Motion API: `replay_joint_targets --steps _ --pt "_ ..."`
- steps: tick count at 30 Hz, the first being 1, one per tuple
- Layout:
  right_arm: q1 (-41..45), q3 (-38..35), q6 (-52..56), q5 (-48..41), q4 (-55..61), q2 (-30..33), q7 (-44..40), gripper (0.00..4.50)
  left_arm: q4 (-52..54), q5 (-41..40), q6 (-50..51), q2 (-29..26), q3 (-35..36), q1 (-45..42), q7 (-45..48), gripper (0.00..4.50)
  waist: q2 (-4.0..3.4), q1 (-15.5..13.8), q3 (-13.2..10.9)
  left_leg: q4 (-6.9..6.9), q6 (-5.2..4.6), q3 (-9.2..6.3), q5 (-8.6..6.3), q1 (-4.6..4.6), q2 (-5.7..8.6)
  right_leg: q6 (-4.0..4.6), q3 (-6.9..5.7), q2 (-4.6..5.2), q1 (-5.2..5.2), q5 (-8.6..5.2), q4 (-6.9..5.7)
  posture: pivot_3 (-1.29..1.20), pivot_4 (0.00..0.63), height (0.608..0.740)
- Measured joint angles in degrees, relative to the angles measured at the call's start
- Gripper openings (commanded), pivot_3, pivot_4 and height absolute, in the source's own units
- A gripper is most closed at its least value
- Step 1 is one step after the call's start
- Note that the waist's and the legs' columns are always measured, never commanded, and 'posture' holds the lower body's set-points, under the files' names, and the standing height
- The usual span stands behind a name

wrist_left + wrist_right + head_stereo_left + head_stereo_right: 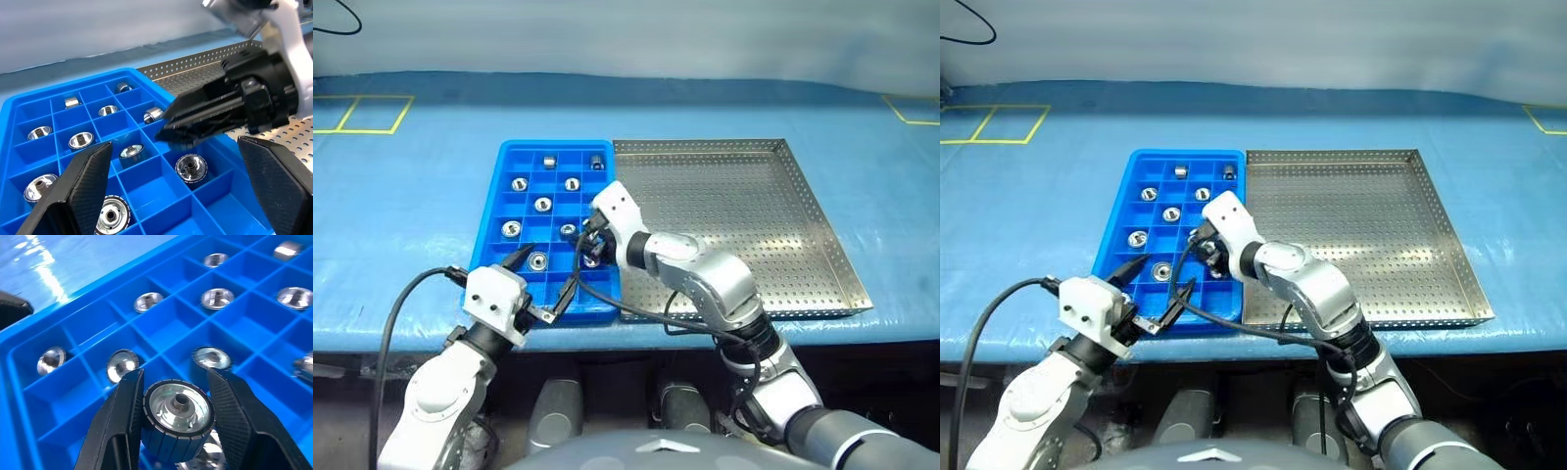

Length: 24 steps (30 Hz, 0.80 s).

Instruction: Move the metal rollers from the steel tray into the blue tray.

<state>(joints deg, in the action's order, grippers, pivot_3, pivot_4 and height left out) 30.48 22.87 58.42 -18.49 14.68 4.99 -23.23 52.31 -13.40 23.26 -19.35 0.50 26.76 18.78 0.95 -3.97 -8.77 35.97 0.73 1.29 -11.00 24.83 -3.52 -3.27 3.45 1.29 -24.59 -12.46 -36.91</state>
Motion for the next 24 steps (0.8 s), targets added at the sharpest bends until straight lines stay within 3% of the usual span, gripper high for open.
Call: replay_joint_targets --steps 14,16,21,24 --pt "-2.83 7.04 -0.49 -1.17 -1.27 0.97 -5.44 1.71 1.46 -0.12 -0.06 0.14 0.09 3.01 -2.25 4.50 0.02 -2.23 -0.02 -0.01 0.10 -0.12 -0.09 0.09 -0.01 0.08 -0.33 0.12 -0.14 -0.06 0.10 0.37 0.150 0.740" --pt "-3.08 7.06 -1.22 -0.43 -2.52 0.80 -5.15 2.43 1.46 -0.11 -0.06 0.13 -0.50 2.45 -2.42 4.50 0.02 -2.36 -0.01 -0.01 0.10 -0.12 -0.10 0.09 -0.01 0.09 -0.34 0.12 -0.15 -0.07 0.10 0.37 0.150 0.740" --pt "-4.11 5.87 -2.91 -0.23 -3.24 -0.01 -5.21 3.52 1.08 -0.12 0.04 0.04 -1.18 -0.47 -2.40 4.50 0.01 -2.13 0.01 -0.04 0.11 -0.12 -0.12 0.03 -0.07 0.16 -0.37 0.06 -0.07 -0.11 0.03 0.31 0.150 0.740" --pt "-4.80 5.81 -2.86 -0.25 -2.45 0.06 -5.12 4.42 -0.69 -0.22 0.13 -0.08 -1.76 -2.12 -1.90 4.50 -0.03 -1.99 -0.01 0.01 0.11 -0.21 -0.12 -0.08 -0.08 0.17 -0.46 0.08 -0.13 -0.12 0.02 0.26 0.150 0.740"
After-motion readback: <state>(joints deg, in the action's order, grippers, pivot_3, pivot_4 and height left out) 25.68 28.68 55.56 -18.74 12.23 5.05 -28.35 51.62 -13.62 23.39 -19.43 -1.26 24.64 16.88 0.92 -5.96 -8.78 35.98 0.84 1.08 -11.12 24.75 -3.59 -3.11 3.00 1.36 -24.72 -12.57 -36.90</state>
